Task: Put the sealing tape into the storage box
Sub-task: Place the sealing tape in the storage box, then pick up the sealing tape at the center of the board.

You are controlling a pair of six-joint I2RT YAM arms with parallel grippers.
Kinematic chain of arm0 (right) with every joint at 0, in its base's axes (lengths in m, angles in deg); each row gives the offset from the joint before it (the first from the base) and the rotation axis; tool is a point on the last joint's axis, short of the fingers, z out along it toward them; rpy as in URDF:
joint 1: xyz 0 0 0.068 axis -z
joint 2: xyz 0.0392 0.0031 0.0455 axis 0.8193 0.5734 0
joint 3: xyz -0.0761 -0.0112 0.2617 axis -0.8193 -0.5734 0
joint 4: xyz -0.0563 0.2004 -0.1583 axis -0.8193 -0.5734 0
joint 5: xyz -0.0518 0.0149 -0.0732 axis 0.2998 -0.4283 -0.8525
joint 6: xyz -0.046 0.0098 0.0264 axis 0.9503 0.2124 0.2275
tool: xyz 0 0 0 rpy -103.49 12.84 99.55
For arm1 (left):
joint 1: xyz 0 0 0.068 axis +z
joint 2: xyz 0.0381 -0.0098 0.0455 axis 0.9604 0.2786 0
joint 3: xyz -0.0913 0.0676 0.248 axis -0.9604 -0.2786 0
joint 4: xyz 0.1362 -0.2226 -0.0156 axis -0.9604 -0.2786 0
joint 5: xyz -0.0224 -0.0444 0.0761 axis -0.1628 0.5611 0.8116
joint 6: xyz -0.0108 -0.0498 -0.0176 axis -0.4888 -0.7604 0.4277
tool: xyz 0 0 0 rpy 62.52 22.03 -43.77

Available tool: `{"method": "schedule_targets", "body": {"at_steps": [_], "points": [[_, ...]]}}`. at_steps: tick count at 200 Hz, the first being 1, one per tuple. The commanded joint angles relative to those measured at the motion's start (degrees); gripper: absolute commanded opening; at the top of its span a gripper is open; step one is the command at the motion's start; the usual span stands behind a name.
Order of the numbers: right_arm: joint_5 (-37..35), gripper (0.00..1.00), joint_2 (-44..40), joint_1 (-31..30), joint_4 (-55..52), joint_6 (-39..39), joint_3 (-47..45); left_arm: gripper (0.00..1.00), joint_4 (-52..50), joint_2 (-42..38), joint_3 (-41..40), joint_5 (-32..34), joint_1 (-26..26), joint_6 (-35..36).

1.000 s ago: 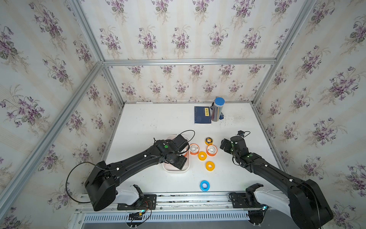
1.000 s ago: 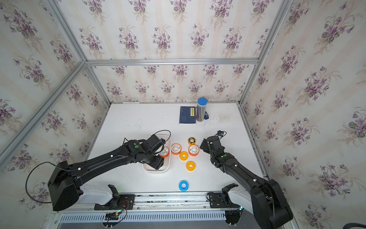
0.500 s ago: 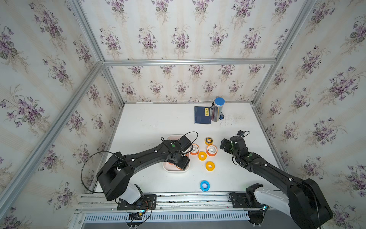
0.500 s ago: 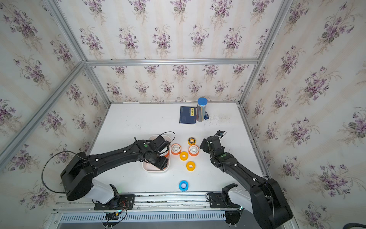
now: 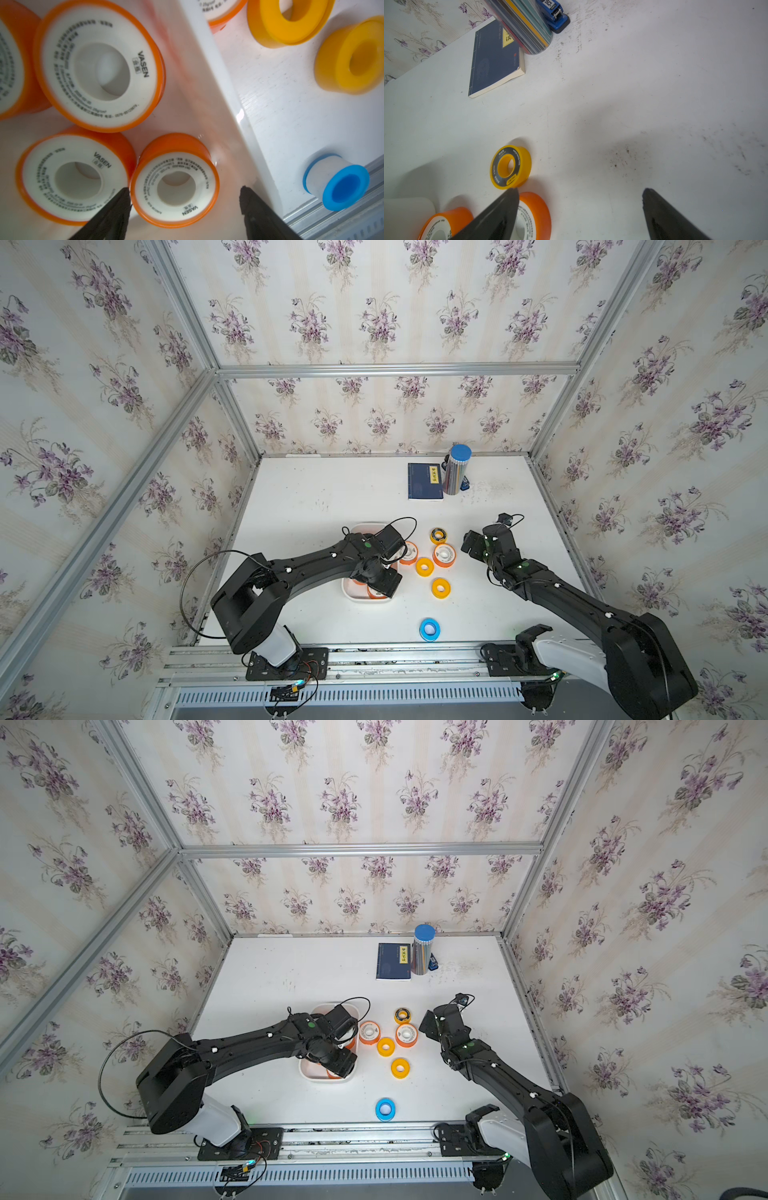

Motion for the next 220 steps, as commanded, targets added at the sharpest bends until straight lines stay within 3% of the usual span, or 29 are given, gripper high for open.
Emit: {"method": "schedule_targets", "body": {"at_steps": [1,78,141,181,220], "points": [[-0.12,0.97,0.21,-0.02,-0.47,0.28,0.48,0.82,-0.32,0.41,0.88,0.93,0.06,0.17],[0.44,0.96,0.97,-0.02,-0.44,0.85,0.92,0.82,-3.29,-4.25,3.32,1.84,0.06,0.29],[10.78,0.88,9.87,-1.01,-5.3,5.2,8.26,0.83,-11.13,-14.8,5.06,7.07,0.31,0.75],[7.56,0.9,19.14,-10.31,-15.31,7.04,18.69,0.84,-15.14,-22.12,3.44,9.7,1.01,0.9],[-1.08,0.95,26.39,-16.17,-22.64,5.22,24.88,0.84,-17.46,-26.65,2.93,9.79,0.91,0.9]]}}
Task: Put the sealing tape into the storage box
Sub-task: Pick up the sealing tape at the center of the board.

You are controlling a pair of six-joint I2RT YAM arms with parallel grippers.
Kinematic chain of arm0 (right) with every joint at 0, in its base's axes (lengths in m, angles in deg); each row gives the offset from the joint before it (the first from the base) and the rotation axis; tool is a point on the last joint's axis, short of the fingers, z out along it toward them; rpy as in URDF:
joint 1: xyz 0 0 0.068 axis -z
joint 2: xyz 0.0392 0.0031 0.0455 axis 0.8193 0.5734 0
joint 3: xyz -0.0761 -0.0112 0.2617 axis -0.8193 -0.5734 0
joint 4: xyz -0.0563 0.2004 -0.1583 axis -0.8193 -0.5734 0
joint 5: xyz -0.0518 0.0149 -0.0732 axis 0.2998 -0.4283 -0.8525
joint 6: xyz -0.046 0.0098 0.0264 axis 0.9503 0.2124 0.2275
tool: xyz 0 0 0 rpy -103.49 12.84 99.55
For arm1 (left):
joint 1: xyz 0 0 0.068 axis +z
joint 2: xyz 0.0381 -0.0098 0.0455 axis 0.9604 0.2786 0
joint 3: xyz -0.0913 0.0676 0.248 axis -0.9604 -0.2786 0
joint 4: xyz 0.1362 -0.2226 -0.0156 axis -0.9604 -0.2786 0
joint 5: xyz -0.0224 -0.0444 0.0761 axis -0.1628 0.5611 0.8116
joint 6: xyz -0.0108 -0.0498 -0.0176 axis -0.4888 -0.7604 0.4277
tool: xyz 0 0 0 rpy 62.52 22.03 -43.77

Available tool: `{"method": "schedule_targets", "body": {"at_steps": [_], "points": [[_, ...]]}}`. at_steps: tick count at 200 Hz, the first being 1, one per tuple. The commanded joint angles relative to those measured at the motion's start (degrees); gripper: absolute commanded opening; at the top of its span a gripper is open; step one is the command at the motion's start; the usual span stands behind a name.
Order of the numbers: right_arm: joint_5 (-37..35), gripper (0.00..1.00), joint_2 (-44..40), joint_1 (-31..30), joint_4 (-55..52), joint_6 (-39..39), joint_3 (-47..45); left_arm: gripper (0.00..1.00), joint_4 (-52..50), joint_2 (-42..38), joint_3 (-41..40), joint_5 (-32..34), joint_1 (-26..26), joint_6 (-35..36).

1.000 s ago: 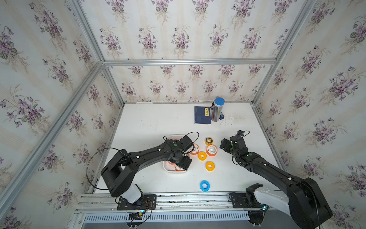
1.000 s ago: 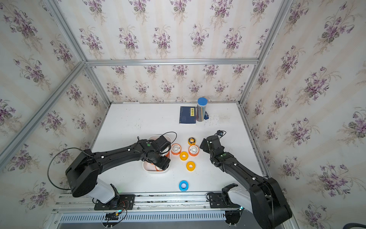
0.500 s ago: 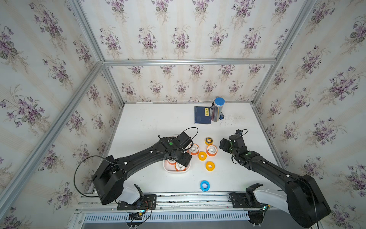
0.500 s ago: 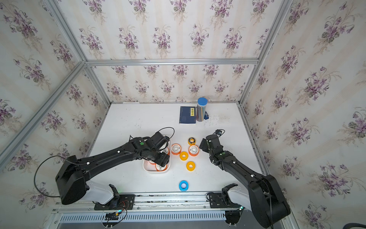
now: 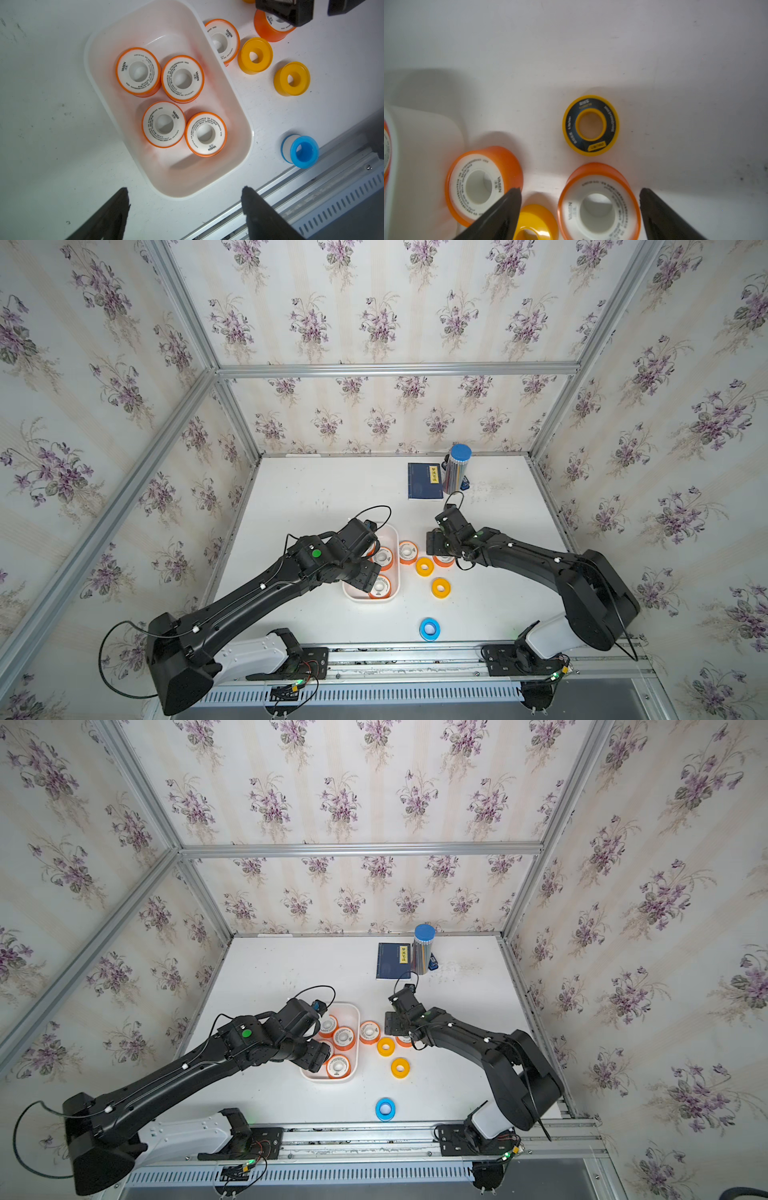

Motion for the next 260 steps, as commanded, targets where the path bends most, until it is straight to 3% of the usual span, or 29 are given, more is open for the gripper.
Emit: {"method": "schedule_targets", "body": {"at_steps": [1,85,260], "points": [[-5.93,0.95,2.59,-1.56,-7.02,-0.91,1.82,0.84,-2.5,-1.91,0.04,0.86,0.01,0.71],[-6.67,0.97,4.31,-2.85,-5.77,-0.48,1.24,0.85,-2.39,-2.94,-1.33,1.97,0.0,0.65],[0.09,0.76,6.41,-0.39,-4.64,1.52,1.22,0.85,-2.35,-2.85,-1.71,2.25,0.02,0.37]]}}
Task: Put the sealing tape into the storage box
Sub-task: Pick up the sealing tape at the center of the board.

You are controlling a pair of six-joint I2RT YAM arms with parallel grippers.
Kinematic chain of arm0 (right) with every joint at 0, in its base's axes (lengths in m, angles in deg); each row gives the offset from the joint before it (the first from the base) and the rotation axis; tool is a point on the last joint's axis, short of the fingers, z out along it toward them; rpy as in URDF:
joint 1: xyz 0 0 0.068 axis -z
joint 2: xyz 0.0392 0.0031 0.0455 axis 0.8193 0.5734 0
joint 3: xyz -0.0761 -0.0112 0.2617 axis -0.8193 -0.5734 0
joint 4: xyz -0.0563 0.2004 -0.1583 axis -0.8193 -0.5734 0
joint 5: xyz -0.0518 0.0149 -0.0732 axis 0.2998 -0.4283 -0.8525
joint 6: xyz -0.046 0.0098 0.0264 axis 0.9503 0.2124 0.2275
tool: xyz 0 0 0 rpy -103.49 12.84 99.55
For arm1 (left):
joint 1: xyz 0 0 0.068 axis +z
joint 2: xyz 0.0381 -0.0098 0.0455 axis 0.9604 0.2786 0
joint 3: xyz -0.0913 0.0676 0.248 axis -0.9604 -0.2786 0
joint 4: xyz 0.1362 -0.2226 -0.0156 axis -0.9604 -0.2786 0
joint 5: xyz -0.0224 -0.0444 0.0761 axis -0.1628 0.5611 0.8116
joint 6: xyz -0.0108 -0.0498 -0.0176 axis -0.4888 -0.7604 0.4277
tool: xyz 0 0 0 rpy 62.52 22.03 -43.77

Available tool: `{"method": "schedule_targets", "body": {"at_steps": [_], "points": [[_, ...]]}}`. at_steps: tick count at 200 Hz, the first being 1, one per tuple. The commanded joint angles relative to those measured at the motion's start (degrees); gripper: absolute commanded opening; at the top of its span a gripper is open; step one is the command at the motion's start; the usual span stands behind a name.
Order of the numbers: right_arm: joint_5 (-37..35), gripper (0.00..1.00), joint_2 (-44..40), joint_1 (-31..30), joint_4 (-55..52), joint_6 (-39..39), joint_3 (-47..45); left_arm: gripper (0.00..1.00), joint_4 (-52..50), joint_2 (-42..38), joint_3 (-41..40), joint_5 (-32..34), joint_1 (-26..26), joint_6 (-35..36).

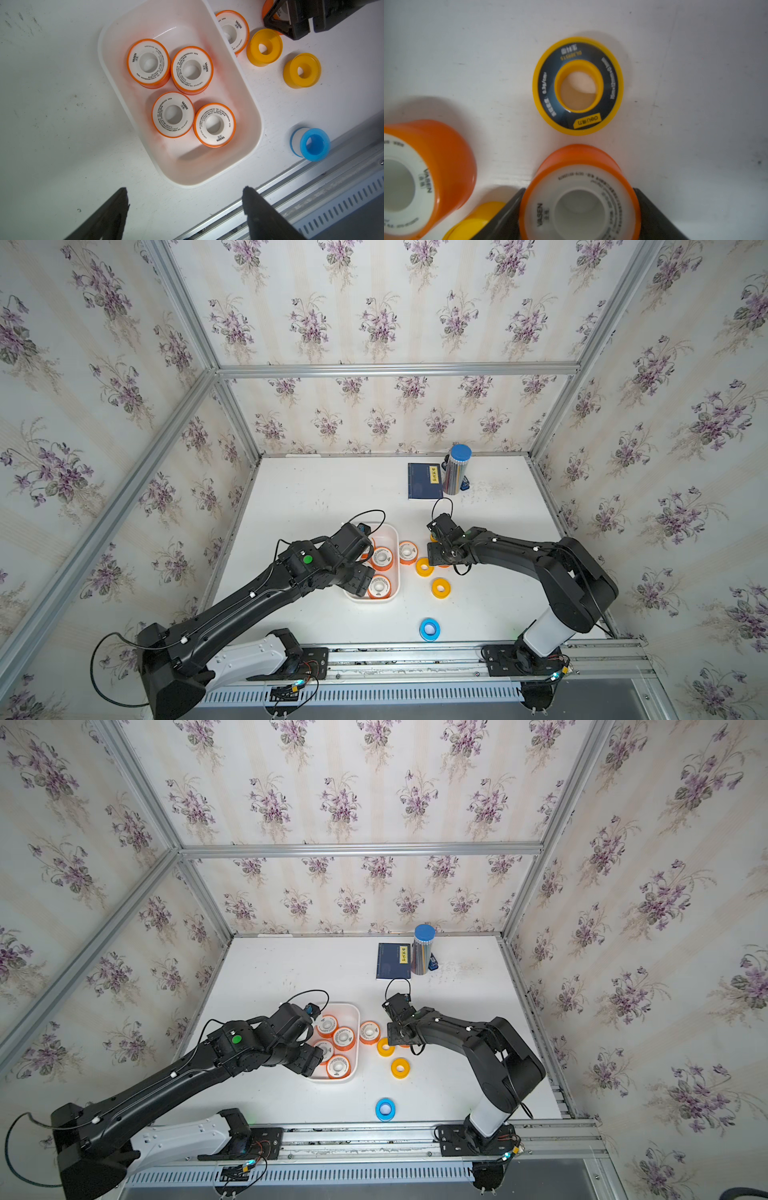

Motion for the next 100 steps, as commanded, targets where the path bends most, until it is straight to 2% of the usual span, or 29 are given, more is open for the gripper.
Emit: {"method": "schedule_targets", "body": {"at_steps": [1,100], "points": [[0.59,0.76,0.31,0.22,0.21,0.35,0.21,0.85,-0.59,-0.01,-0.14,0.71,0.02,0.16],[4.2,0.64,-4.93,0.15,-2.52,1.31,1.81,0.85,-2.0,-1.59,1.23,0.49,0.01,0.42]]}}
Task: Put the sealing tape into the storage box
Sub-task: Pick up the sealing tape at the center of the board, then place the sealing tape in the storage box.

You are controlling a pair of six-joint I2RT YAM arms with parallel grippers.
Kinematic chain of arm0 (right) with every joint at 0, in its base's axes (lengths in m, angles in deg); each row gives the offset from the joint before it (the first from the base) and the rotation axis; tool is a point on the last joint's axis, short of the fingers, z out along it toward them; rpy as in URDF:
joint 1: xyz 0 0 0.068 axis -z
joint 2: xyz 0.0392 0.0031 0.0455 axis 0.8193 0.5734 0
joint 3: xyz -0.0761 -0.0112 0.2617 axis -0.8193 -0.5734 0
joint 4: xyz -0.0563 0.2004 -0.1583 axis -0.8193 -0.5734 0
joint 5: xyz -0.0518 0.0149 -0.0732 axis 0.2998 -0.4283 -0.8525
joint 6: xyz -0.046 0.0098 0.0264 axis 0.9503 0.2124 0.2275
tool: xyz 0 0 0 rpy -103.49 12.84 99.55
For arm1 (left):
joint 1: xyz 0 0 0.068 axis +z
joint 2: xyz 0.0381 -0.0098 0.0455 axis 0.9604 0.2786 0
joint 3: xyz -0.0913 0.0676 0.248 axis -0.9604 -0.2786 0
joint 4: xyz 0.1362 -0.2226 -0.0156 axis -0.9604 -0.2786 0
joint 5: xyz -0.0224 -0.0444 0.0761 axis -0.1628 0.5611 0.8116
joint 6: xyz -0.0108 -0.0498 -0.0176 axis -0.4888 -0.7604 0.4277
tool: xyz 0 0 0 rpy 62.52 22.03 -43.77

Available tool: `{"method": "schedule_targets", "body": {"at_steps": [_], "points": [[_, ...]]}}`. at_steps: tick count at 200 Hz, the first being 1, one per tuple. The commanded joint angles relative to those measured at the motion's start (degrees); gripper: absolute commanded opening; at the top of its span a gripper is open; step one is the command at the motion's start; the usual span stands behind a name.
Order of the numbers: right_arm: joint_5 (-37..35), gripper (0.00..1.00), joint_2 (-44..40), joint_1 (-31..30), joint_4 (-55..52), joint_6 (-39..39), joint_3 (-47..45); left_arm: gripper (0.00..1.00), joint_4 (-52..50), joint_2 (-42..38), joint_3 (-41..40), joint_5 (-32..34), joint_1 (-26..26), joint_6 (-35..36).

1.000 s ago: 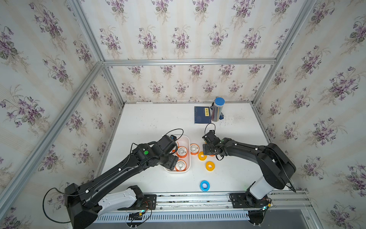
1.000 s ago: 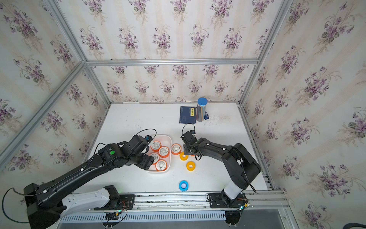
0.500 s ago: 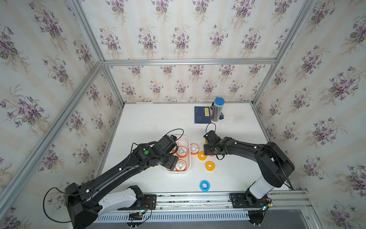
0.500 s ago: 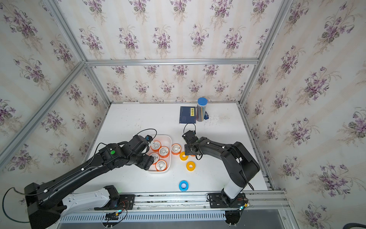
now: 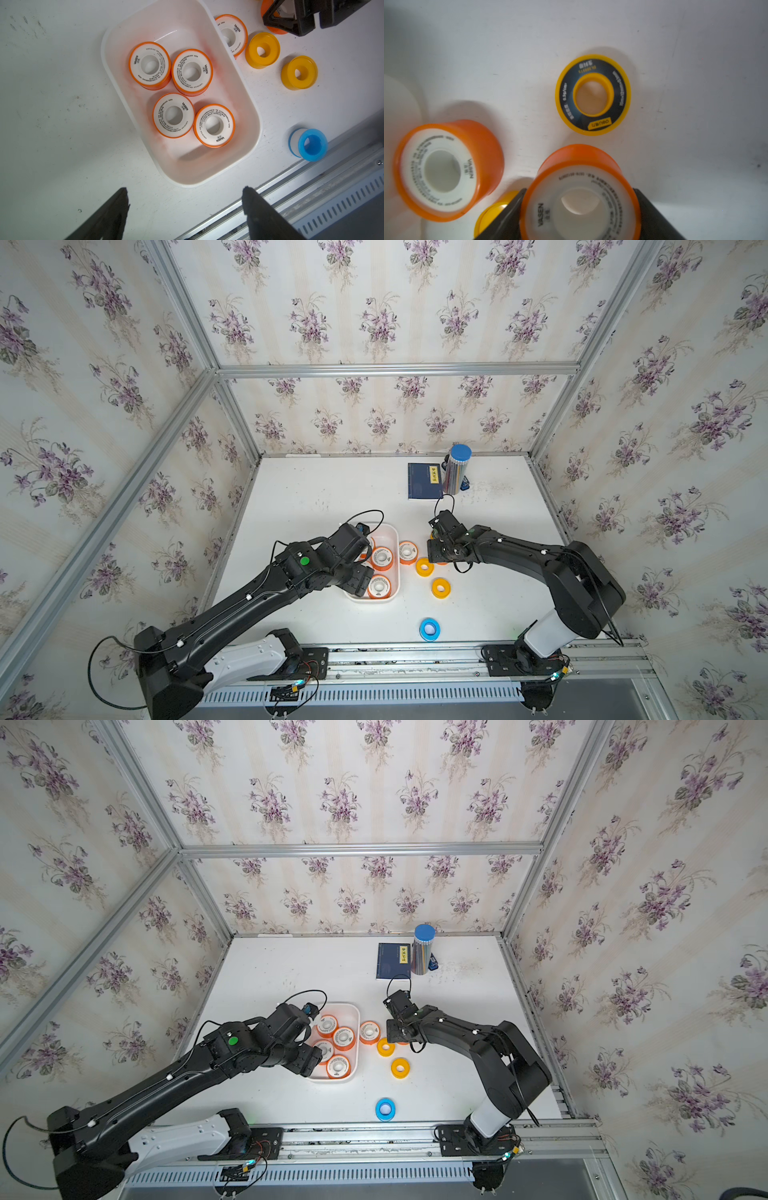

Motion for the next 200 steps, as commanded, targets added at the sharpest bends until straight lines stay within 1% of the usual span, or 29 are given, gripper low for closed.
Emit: {"method": "schedule_targets", "body": {"at_steps": [1,19,41,74,92,136,200], "points": [[1.58,0.64,-2.02,-0.14,-2.08,0.85,0.9,0.85,-1.96,-0.37,1.27,0.36,0.01,0.47],[2.36,0.63,-3.52,-1.2,-3.87,0.88,2.52,0.85,-3.48,-0.51,2.51,0.9,0.02,0.67],[2.1,0.63,-4.29,-4.11,-6.93,1.12,6.43,0.85,-3.97,-1.65,2.8,1.14,0.09,1.51],[3.12,0.63,-2.47,-8.9,-9.32,1.13,13.18,0.85,-3.91,-3.65,1.82,1.85,0.06,2.27],[4.37,0.62,0.42,-11.21,-9.94,1.07,17.42,0.85,-3.25,-4.93,1.04,1.7,0.02,2.32],[3.78,0.62,9.66,-16.93,-12.49,1.23,28.6,0.85,-2.22,-7.1,-0.2,2.48,0.03,2.27],[7.94,0.61,22.08,-17.72,-12.97,2.27,39.83,0.86,-1.94,-8.45,-0.77,2.9,0.09,2.18]]}}
